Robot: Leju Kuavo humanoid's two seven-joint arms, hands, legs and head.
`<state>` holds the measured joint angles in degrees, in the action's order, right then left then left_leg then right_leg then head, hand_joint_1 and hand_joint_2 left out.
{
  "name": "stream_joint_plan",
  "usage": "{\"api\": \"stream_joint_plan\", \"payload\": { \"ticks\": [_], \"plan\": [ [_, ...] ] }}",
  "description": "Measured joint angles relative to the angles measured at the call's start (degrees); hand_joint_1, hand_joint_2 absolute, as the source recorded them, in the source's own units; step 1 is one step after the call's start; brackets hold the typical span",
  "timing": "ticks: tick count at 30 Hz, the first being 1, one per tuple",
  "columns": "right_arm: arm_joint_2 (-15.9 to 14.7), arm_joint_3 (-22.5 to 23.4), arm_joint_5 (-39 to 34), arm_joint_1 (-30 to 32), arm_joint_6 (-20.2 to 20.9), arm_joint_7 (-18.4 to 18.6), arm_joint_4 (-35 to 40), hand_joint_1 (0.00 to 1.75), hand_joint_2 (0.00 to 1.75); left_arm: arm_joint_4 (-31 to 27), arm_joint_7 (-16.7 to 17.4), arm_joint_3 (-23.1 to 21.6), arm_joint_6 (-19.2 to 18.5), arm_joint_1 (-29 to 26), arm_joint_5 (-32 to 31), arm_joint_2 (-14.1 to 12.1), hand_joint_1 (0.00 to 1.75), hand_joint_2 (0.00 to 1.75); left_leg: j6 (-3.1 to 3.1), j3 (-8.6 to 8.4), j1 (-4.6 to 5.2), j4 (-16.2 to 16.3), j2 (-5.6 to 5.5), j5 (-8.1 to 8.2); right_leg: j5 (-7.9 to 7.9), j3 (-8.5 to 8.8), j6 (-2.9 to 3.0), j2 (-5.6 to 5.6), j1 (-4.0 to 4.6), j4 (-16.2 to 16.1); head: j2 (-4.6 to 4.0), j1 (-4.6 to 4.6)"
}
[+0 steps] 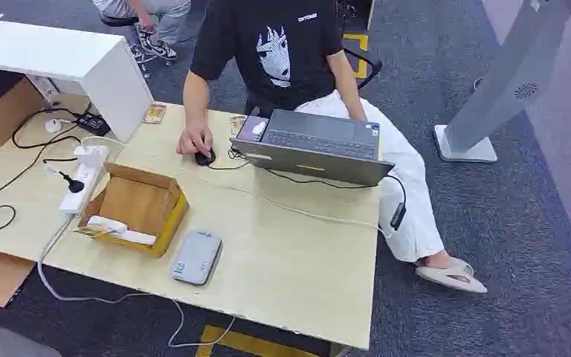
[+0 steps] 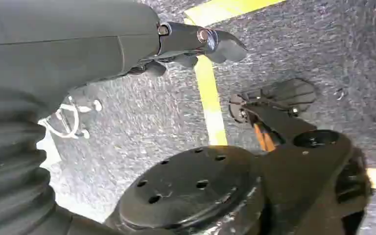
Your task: Pass the card to the sensor for recognition and then transmit it.
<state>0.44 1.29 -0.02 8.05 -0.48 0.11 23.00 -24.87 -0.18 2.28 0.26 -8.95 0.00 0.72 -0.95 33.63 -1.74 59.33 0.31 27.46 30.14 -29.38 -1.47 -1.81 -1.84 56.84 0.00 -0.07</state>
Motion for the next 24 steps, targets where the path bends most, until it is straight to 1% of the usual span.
{"api": "stream_joint_plan", "payload": {
  "ticks": [5, 11, 20, 24],
  "plan": [
    [0.00, -1.22, -1.90, -0.51, -4.43, -0.74, 3.61, 0.00, 1.75, -3.43, -2.14, 4.42, 0.61, 0.07, -1.68, 1.09, 0.00, 1.75, 0.00, -0.02, 0.00, 0.00, 0.00, -0.03, -0.01, 0.01, 0.00, 0.00, 0.00, 0.00, 0.00, 0.00],
    [0.02, -2.51, -3.43, -1.12, -9.90, -0.94, 8.09, 0.00, 1.75, -8.42, -4.85, 11.15, 1.60, 0.07, -4.48, 2.95, 0.00, 1.75, 0.00, -0.04, 0.00, 0.00, 0.00, -0.04, -0.03, 0.04, 0.00, 0.00, 0.00, 0.01, 0.00, 0.00],
    [0.28, -4.50, -6.03, -1.98, -18.64, -1.44, 15.77, 0.00, 1.75, -17.33, -9.16, 23.13, 2.97, 0.05, -9.18, 6.22, 0.00, 1.75, 0.00, -0.03, 0.00, 0.00, 0.00, -0.04, -0.03, 0.11, 0.01, 0.01, 0.00, 0.03, 0.00, 0.00],
    [0.39, -5.42, -7.01, -2.18, -22.29, -1.60, 18.51, 0.00, 1.75, -20.65, -10.97, 27.53, 3.48, 0.03, -11.19, 7.38, 0.00, 1.75, -0.01, -0.03, 0.00, 0.00, 0.00, -0.05, -0.03, 0.09, 0.01, 0.01, 0.00, 0.03, 0.00, 0.00]
  ]
}}
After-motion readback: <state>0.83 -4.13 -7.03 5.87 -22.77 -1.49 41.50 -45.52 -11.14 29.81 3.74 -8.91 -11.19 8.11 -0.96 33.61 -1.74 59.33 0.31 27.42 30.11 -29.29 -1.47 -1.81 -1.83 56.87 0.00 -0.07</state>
